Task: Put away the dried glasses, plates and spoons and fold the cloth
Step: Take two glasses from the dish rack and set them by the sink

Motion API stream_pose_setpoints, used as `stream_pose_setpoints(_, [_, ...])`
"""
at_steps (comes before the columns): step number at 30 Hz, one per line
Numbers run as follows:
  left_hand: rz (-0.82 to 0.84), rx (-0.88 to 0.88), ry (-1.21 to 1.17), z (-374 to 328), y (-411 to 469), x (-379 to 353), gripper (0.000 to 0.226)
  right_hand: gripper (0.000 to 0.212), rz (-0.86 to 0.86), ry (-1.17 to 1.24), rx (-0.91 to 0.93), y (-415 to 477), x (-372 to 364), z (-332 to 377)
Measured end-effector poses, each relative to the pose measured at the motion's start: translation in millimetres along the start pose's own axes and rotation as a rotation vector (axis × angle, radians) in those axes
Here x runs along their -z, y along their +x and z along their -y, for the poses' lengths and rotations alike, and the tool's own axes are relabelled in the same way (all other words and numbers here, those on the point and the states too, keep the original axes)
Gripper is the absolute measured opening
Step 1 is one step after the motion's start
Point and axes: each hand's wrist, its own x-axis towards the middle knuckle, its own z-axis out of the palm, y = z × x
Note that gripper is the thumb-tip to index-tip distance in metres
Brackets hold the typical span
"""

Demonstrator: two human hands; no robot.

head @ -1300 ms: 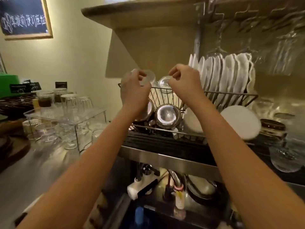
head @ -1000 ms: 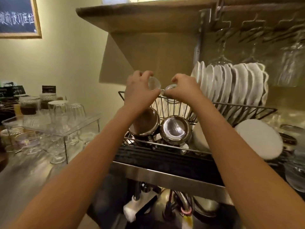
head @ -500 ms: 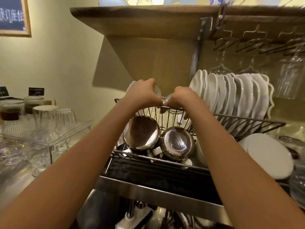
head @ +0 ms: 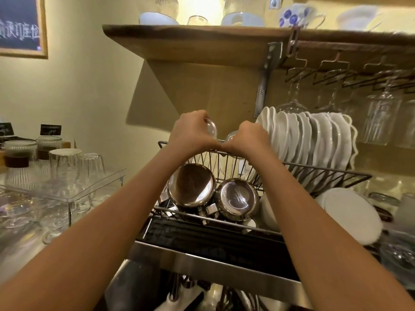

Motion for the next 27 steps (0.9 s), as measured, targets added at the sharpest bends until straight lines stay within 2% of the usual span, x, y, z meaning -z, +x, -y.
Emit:
stream_pose_setpoints(6, [-0.181,0.001,-0.066,-10,-8,20,0.070,0.050,-0.183,0.050,0.036,-17,17,12])
stream_pose_setpoints(14, [-0.377,0.030,-0.177,-28,-40,37,0.062,0.058,-0.383,0.149,0.094,-54,40,14])
stream_pose_setpoints(23, [-0.468,0.047,-0.292,-39,-86,36,0.050,0.050,-0.536,0.299,0.140,-99,31,3])
stream_pose_setpoints(27, [-0.489,0.018,-0.304,-38,-100,32,0.048,0.063,-0.507,0.346,0.134,-108,25,-2])
